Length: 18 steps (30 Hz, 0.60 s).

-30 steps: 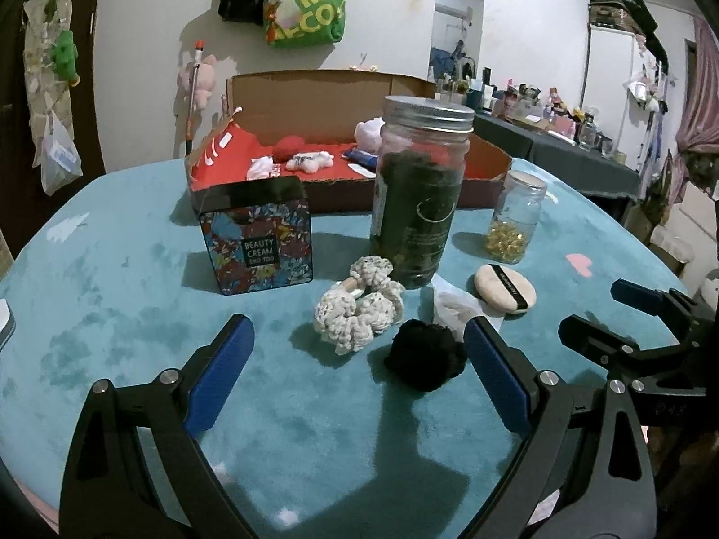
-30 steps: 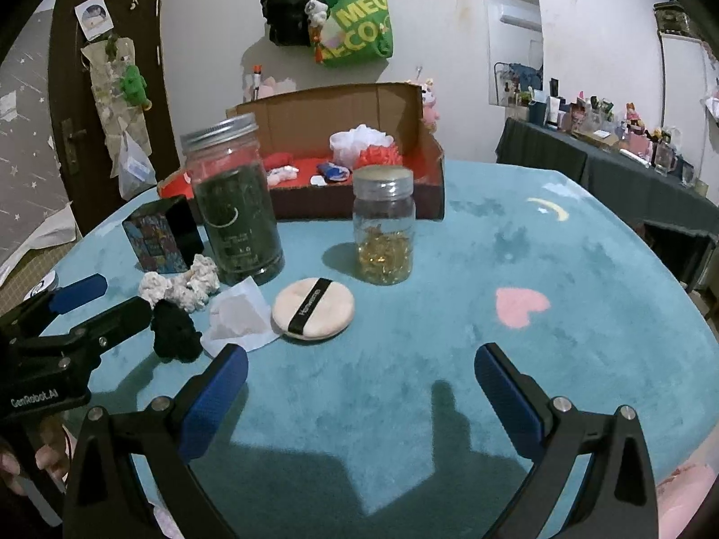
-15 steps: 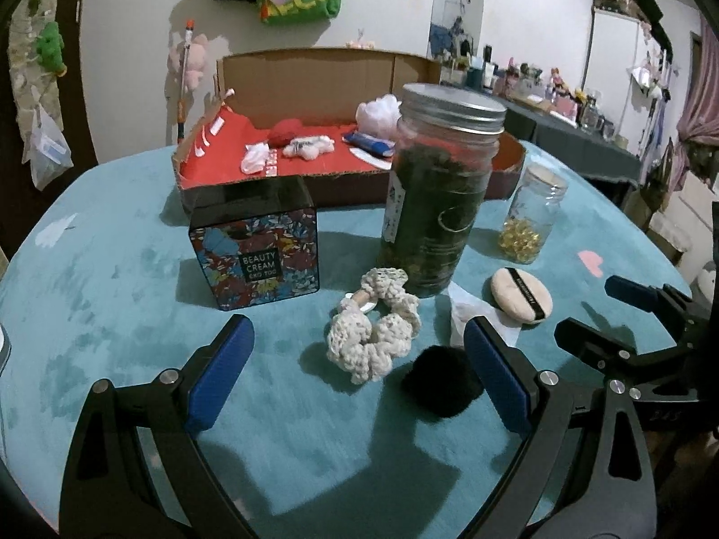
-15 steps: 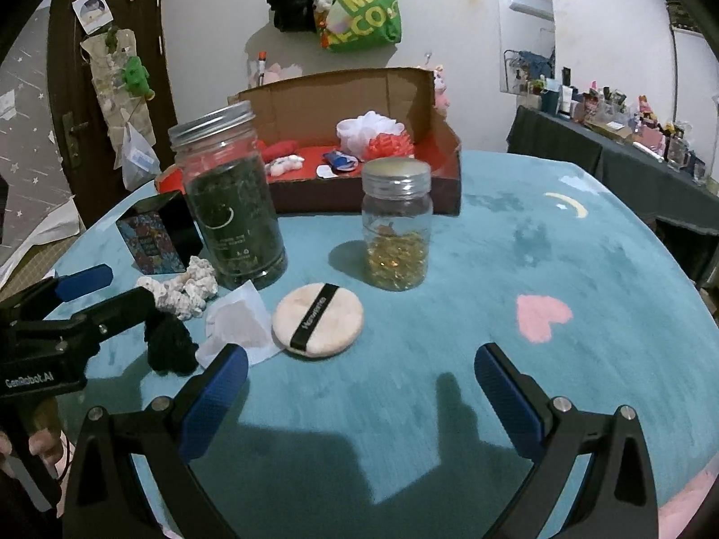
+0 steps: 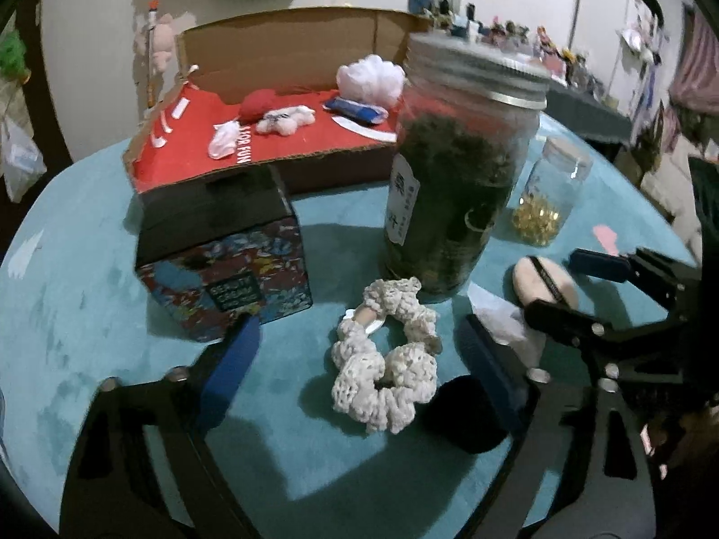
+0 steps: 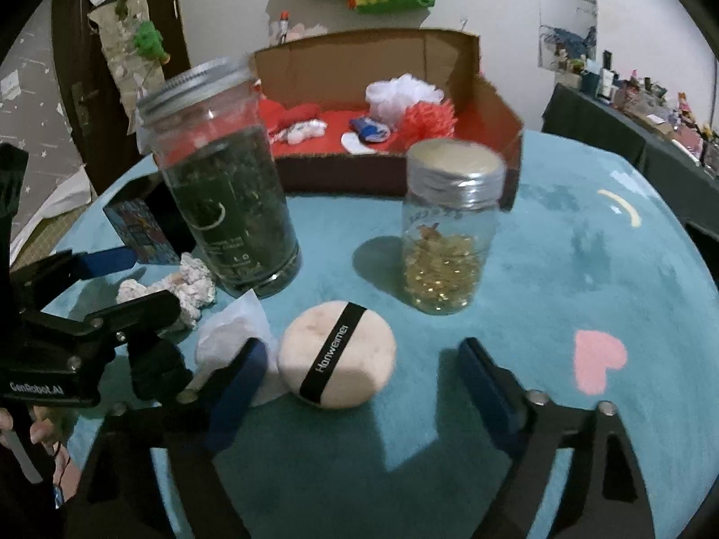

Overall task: Organize soft objects
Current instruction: 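Grasp the cream crochet scrunchie with the left tool while the right tool grasps the powder puff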

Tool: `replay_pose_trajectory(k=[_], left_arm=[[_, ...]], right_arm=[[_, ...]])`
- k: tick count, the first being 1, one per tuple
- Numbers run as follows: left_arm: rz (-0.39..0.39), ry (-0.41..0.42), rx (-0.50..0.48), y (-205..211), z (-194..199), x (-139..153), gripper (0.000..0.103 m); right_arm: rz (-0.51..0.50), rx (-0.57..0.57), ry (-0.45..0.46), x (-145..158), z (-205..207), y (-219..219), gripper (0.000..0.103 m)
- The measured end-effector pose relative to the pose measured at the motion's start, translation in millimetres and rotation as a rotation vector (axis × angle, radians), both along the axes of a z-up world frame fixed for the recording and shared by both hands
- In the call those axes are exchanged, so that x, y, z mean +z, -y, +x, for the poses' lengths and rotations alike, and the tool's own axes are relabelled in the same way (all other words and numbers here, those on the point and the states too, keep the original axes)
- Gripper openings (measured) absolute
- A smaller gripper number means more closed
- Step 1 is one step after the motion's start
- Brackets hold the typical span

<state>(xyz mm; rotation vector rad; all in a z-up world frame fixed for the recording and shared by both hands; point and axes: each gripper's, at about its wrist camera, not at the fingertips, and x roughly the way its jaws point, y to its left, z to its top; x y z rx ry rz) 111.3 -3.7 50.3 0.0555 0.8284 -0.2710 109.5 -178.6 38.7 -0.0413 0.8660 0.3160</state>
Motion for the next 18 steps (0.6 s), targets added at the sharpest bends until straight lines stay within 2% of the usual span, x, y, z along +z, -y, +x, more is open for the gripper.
replay_pose_trajectory(k=[1, 2, 3, 6, 10, 15, 18], left_arm=[[0.019, -0.004, -0.013, 3, 2, -2, 0.071], [0.026, -0.009, -0.02, 4, 3, -4, 0.06], [0.028, -0.02, -0.033, 5, 5, -7, 0.051], [-0.019, -0.046, -0.081, 7, 6, -12, 0.04], [-0.018, -0.034, -0.104, 8, 3, -11, 0.035], [-0.028, -0.034, -0.107, 6, 2, -11, 0.032], [-0.033, -0.033, -0.108, 6, 1, -10, 0.032]], right_arm=[[0.001, 0.009, -0.009, -2, 2, -1, 0.074], [-0.004, 0.019, -0.004, -2, 2, -2, 0.068], [0.0, 0.04, 0.006, -1, 0, -3, 0.055], [-0.011, 0.071, 0.022, -1, -4, -7, 0.047], [0.005, 0.08, 0.042, 3, -8, -5, 0.038], [0.016, 0.085, 0.06, 10, -10, -3, 0.017], [0.009, 0.091, 0.068, 12, -11, -4, 0.015]])
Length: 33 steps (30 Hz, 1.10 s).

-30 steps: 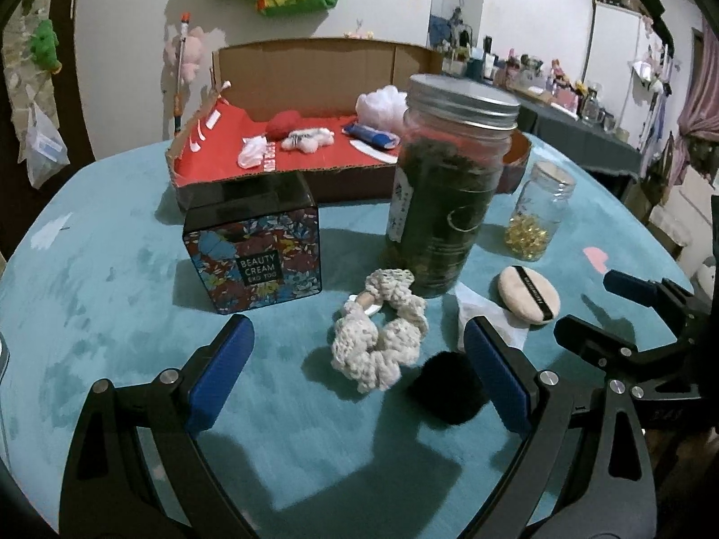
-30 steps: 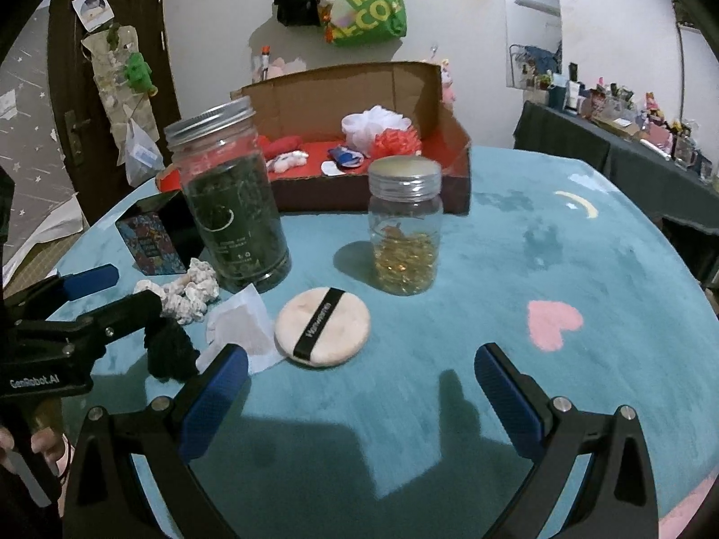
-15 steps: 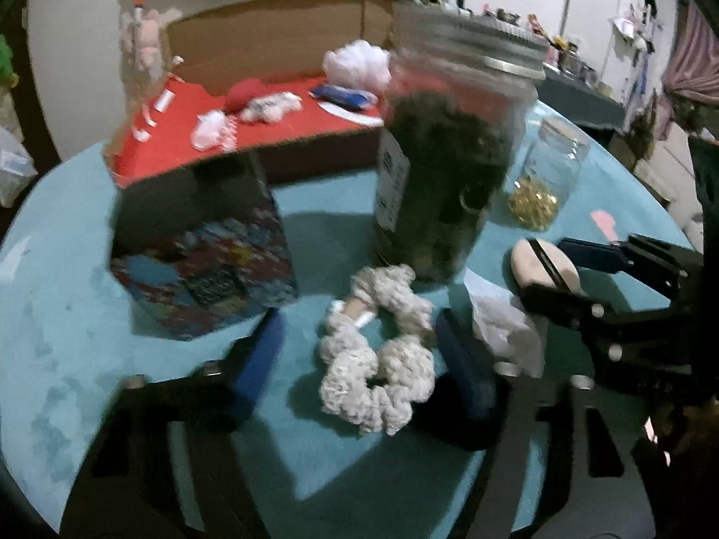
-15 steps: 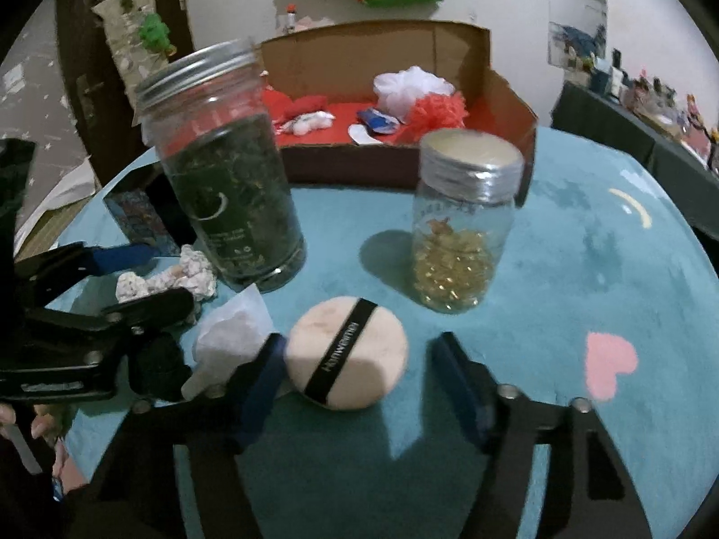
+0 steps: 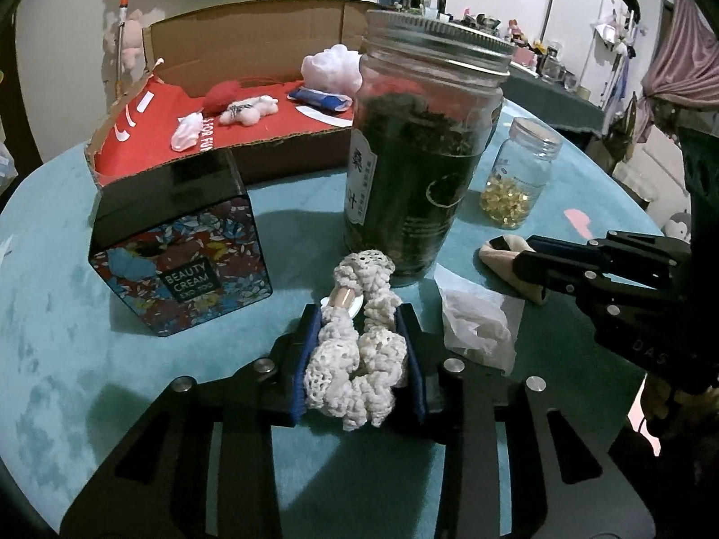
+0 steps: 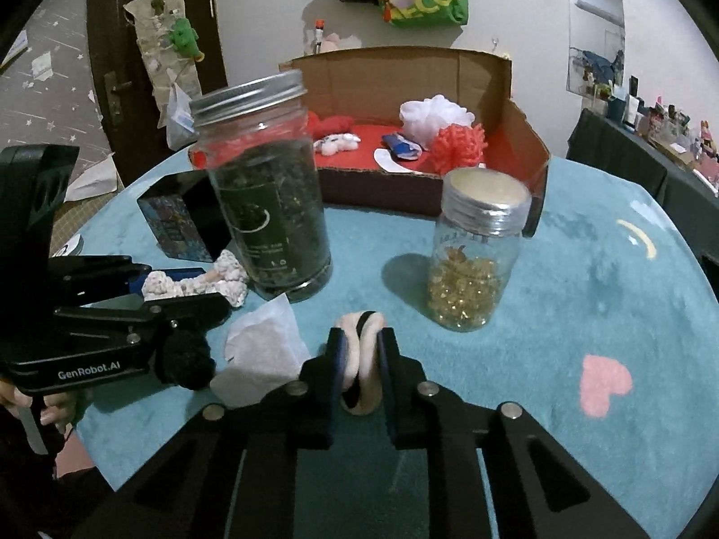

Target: Organize soft objects

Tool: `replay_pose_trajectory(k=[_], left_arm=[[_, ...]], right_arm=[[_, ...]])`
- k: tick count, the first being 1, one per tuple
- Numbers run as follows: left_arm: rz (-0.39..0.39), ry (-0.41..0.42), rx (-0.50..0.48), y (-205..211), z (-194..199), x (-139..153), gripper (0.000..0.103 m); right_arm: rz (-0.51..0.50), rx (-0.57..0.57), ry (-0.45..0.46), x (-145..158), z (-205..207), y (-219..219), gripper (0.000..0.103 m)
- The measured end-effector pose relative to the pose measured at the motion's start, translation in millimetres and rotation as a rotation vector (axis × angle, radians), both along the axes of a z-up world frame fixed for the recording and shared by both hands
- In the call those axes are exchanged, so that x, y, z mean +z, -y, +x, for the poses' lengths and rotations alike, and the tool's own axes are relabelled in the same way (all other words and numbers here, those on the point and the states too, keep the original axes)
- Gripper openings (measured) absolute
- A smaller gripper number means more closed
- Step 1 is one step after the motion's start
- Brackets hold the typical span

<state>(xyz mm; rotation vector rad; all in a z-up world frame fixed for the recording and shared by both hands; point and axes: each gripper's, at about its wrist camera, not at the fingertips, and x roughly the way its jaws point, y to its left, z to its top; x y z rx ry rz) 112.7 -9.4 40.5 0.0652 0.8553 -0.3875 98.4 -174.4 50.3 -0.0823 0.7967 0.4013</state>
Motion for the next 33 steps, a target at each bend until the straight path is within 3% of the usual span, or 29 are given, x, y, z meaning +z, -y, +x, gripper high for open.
replay_pose_trajectory(k=[20, 33], left_arm=[[-0.02, 0.024, 0.001, -7, -9, 14, 0.032], [-0.004, 0.026, 0.059, -39, -26, 22, 0.032]], right_arm=[[0.05, -0.007, 0.006, 9, -4, 10, 0.014], [0.052, -0.048, -0.001, 15, -9, 37, 0.014]])
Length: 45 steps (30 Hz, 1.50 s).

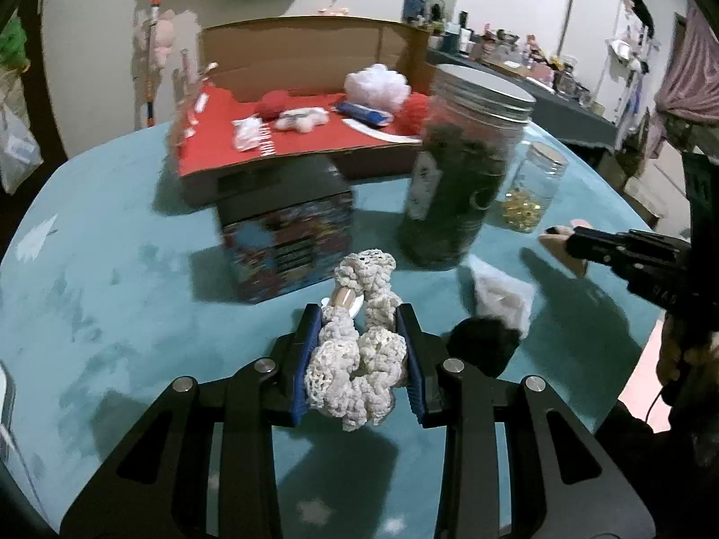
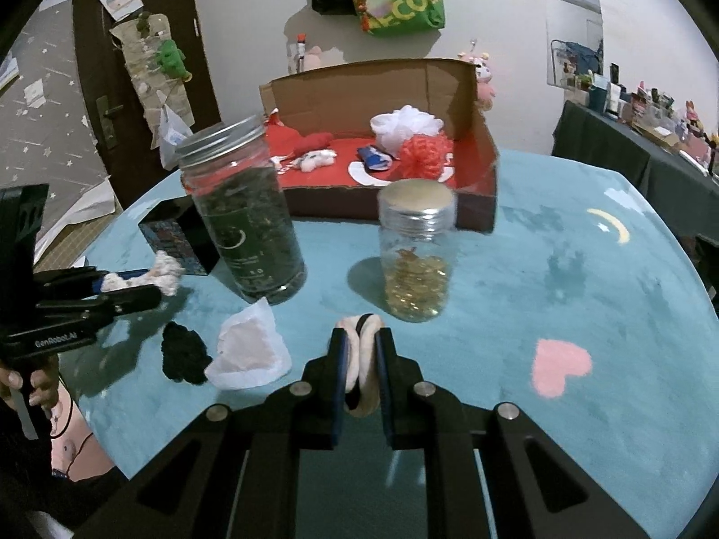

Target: Organize soft objects

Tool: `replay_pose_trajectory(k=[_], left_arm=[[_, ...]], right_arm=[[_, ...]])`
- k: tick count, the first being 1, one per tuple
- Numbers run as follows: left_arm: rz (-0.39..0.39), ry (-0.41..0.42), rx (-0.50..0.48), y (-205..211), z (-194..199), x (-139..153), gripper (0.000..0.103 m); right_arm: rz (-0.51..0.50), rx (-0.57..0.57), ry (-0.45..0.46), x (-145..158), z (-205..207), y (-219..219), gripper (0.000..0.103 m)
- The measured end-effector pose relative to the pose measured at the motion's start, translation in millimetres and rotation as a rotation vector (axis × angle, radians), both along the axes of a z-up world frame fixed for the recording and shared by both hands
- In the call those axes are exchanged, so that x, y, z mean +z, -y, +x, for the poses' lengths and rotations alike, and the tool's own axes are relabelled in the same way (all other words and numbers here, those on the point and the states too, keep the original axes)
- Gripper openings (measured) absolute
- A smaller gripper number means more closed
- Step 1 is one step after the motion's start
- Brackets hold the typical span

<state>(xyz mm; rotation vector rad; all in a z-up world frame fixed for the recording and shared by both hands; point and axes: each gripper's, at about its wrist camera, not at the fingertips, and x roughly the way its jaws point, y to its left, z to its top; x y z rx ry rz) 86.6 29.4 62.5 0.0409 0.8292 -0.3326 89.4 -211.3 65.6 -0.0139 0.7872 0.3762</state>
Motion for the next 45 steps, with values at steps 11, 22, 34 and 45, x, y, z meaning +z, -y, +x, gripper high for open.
replay_pose_trajectory(k=[11, 22, 34, 45], left_arm=[[0.038, -0.007, 0.121, -47, -5, 1, 0.032], [0.045, -0.032, 0.161, -80, 26, -5, 0.032], [0.038, -0.017, 0.071, -95, 63, 5, 0.032], [0.032, 0.009, -0.037, -94, 90, 22, 0.032]], right_arm=[[-0.008, -0.057, -0.011, 4, 2, 29, 0.014], [-0.014, -0.093, -0.014, 9, 24, 49, 0.014], [0.042, -0.059, -0.033, 18, 66, 65, 0.014], [0.057, 0.011, -0.037, 29, 94, 59, 0.014]])
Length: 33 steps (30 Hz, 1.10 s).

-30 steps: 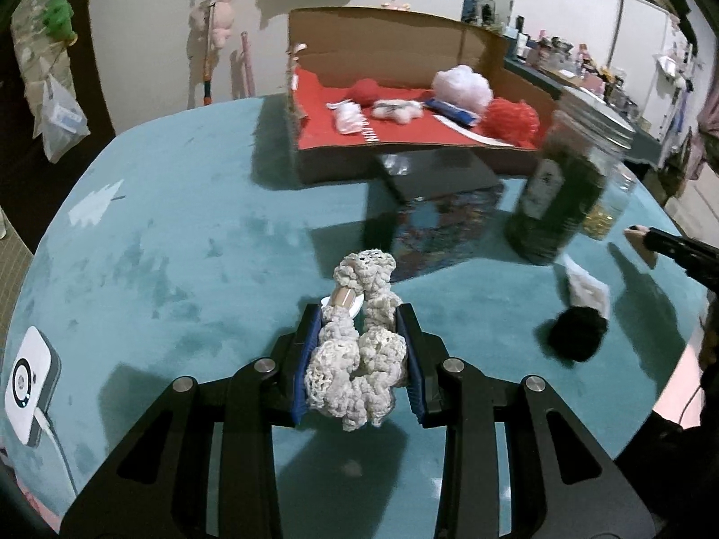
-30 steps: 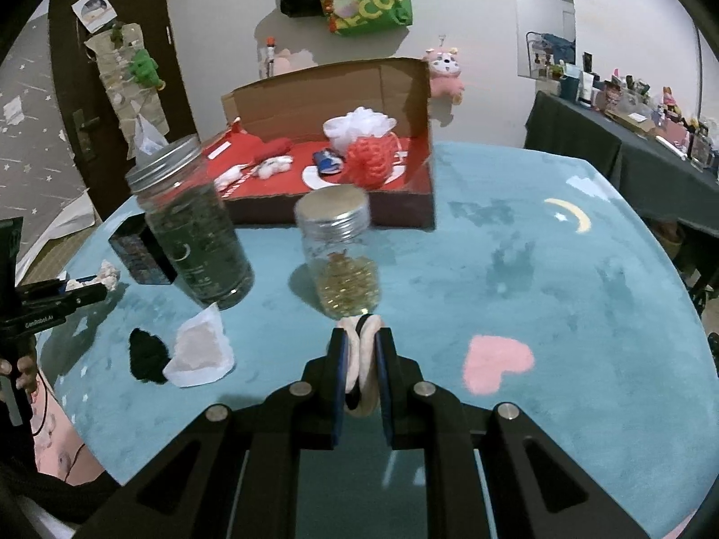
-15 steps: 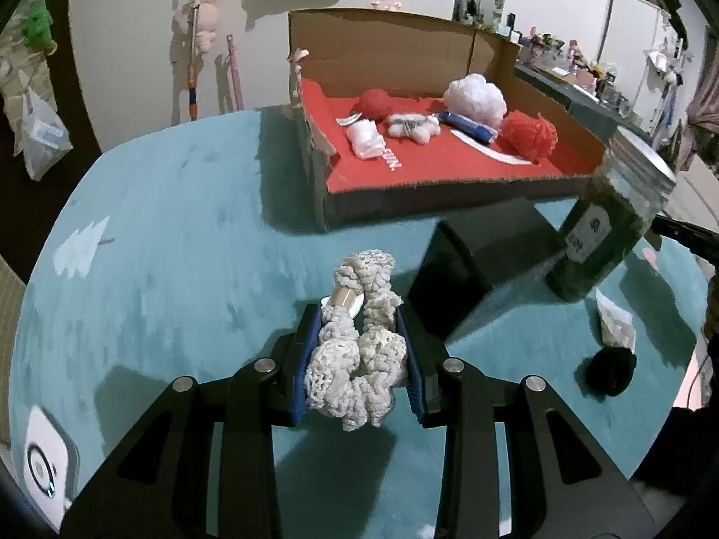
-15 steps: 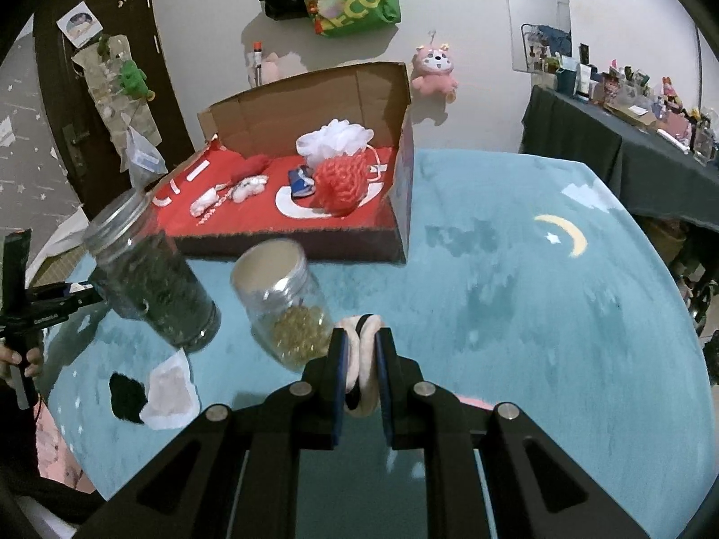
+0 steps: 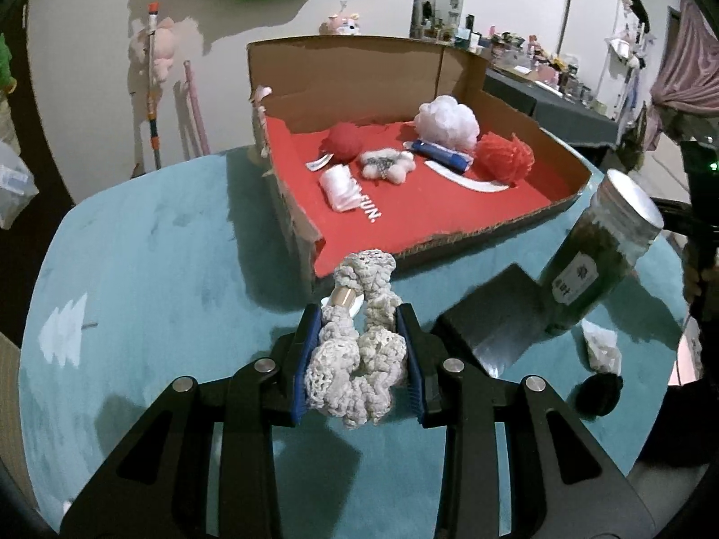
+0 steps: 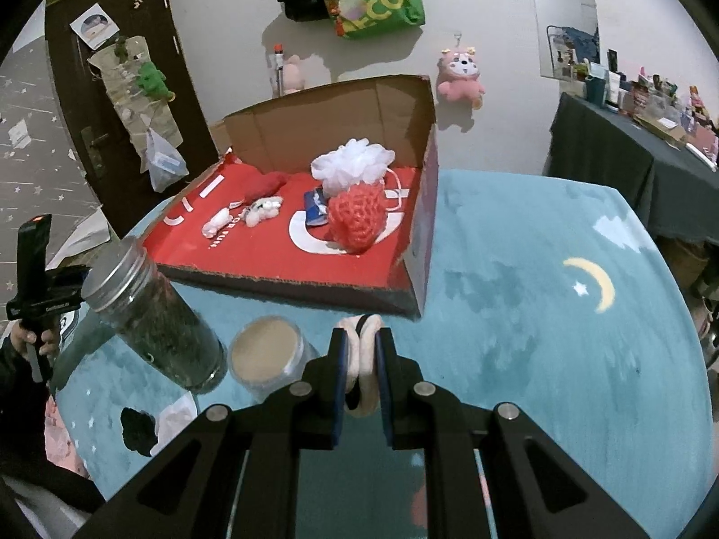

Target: Organize soft objects

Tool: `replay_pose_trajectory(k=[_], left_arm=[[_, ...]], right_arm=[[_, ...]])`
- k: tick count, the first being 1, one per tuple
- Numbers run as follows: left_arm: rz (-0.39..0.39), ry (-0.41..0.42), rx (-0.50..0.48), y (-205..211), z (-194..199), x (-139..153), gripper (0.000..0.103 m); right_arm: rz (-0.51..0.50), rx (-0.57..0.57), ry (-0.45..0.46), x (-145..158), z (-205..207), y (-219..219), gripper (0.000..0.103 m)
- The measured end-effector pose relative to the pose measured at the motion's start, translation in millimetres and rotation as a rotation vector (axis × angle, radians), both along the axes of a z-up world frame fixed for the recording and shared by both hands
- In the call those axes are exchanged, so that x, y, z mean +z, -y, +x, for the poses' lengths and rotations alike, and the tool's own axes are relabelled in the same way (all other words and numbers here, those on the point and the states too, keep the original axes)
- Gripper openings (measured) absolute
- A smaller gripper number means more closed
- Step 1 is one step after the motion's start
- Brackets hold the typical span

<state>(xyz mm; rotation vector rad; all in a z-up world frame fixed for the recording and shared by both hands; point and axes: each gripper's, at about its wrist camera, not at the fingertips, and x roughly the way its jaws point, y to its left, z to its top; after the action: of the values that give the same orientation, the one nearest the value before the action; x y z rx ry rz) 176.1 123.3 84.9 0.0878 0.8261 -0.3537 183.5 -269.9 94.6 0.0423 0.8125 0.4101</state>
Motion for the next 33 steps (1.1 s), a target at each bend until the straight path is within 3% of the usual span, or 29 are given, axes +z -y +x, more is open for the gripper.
replay_pose_trajectory(k=[12, 19, 33], left_arm=[[0.02, -0.001, -0.107, 14, 28, 13, 0.032], [0.031, -0.011, -0.175, 33, 47, 18, 0.032], [0.053, -0.083, -0.222, 68, 97, 11, 0.032]], right_arm=[[0.014, 0.083, -0.009, 7, 28, -8, 0.014], [0.07, 0.138, -0.029, 10, 44, -12, 0.014], [-0.018, 0.272, -0.077, 10, 99, -66, 0.014]])
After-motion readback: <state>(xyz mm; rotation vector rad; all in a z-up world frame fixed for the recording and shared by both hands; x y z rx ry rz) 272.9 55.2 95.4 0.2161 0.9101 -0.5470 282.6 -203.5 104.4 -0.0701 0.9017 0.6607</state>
